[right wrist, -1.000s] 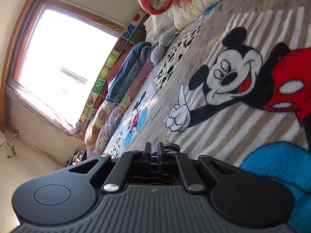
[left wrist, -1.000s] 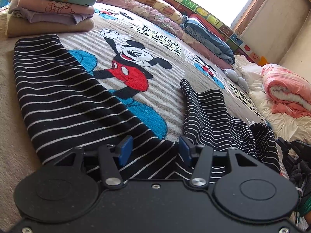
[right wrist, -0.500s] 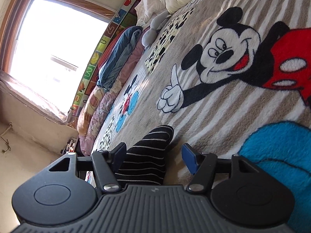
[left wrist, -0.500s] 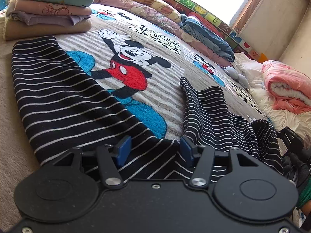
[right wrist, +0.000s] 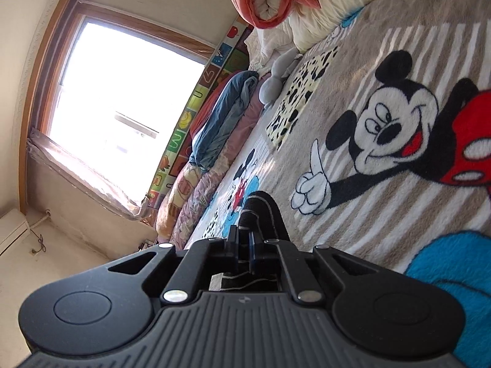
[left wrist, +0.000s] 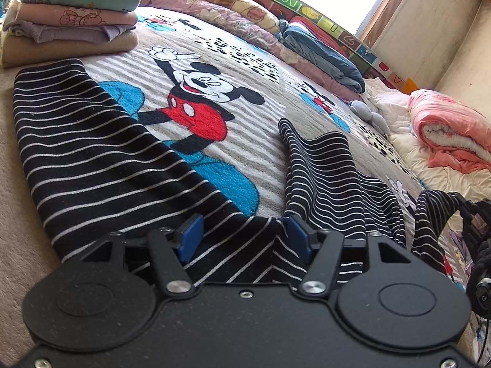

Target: Fold clothes

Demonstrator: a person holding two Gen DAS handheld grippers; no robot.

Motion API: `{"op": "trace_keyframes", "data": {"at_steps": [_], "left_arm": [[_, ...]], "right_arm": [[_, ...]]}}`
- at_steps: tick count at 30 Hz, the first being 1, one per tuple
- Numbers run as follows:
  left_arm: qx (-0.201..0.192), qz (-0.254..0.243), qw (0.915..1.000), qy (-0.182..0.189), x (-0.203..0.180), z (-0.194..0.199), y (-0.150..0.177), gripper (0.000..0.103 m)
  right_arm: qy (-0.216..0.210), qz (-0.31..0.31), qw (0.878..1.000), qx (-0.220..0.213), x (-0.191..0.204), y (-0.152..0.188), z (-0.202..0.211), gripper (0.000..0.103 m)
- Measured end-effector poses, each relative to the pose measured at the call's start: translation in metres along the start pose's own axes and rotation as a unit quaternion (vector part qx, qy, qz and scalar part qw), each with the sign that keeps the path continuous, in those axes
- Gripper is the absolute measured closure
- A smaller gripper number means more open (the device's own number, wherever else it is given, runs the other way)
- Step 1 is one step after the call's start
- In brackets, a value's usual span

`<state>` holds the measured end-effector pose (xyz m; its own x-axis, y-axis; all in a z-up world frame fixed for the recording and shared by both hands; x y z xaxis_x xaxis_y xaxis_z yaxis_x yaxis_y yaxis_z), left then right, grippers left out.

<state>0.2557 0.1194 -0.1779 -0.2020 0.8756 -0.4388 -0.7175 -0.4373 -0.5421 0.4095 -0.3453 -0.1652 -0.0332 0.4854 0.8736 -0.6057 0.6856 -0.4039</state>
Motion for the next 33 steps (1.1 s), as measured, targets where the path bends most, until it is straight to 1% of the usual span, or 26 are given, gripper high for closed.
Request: {"op": "trace_keyframes", "data": {"at_steps": [4,9,13,16,19,20,22,23,25,26,27,28,29,30,31,32,33], "left_arm": [[-0.001,-0.007,1.0000,-0.005,-0.002,0.000,0.001,0.043],[-0.002,-0.014,0.9998,-0.010,-0.002,0.000,0.003,0.043],[-0.003,-0.027,0.9995,-0.018,-0.005,0.000,0.005,0.043],[-0.004,-0.038,0.9989,-0.025,-0.007,-0.001,0.007,0.043],[-0.004,-0.049,0.9983,-0.032,-0.009,-0.002,0.007,0.042],[-0.004,-0.049,0.9982,-0.032,-0.009,-0.002,0.007,0.042],[-0.004,-0.052,0.9981,-0.034,-0.010,-0.003,0.007,0.041],[-0.004,-0.054,0.9979,-0.035,-0.010,-0.003,0.008,0.041],[-0.005,-0.057,0.9977,-0.036,-0.010,-0.003,0.008,0.040],[-0.005,-0.058,0.9976,-0.037,-0.011,-0.003,0.008,0.040],[-0.005,-0.060,0.9975,-0.038,-0.012,-0.004,0.009,0.039],[-0.005,-0.062,0.9973,-0.039,-0.012,-0.004,0.009,0.038],[-0.005,-0.065,0.9971,-0.040,-0.013,-0.004,0.009,0.037],[-0.004,-0.067,0.9968,-0.042,-0.014,-0.005,0.009,0.036],[-0.004,-0.070,0.9966,-0.043,-0.015,-0.006,0.009,0.035],[-0.004,-0.074,0.9963,-0.045,-0.016,-0.006,0.010,0.034],[-0.004,-0.077,0.9960,-0.046,-0.017,-0.007,0.010,0.032]], "right_arm": [[0.013,0.031,0.999,-0.029,0.014,-0.019,0.058,0.095],[0.031,0.050,0.997,-0.057,0.019,-0.026,0.122,0.095],[0.048,0.058,0.995,-0.068,0.014,-0.021,0.156,0.095],[0.059,0.038,0.994,-0.081,-0.006,-0.017,0.174,0.095],[0.072,0.029,0.994,-0.079,-0.025,-0.018,0.180,0.095],[0.075,0.027,0.995,-0.067,-0.032,-0.019,0.178,0.095],[0.122,0.028,0.991,-0.047,-0.047,-0.017,0.171,0.095],[0.136,0.018,0.990,-0.031,-0.057,-0.014,0.167,0.095],[0.138,-0.027,0.990,-0.023,-0.079,-0.004,0.167,0.090],[0.138,-0.050,0.989,-0.020,-0.090,0.000,0.167,0.090],[0.123,-0.069,0.990,-0.028,-0.097,0.004,0.169,0.083],[0.106,-0.088,0.990,-0.038,-0.104,0.007,0.171,0.066],[0.089,-0.106,0.989,-0.048,-0.111,0.010,0.173,0.058],[0.079,-0.112,0.989,-0.051,-0.114,0.009,0.172,0.047],[0.071,-0.115,0.989,-0.054,-0.116,0.008,0.171,0.048],[0.086,-0.099,0.990,-0.049,-0.113,0.004,0.166,0.050],[0.104,-0.080,0.991,-0.042,-0.110,0.001,0.161,0.066]]}}
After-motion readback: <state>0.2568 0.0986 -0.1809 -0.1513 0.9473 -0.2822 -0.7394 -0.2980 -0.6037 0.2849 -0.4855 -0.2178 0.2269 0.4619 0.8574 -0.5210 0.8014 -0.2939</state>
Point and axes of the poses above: each gripper's, at about its wrist camera, not at the fingertips, and z roughly against the way its jaws point, x to its left, y to its underside, the point moved 3 cm from there along -z, roughly the way its jaws point, and after that the axes turned 14 degrees about x, right-handed, at the moved point
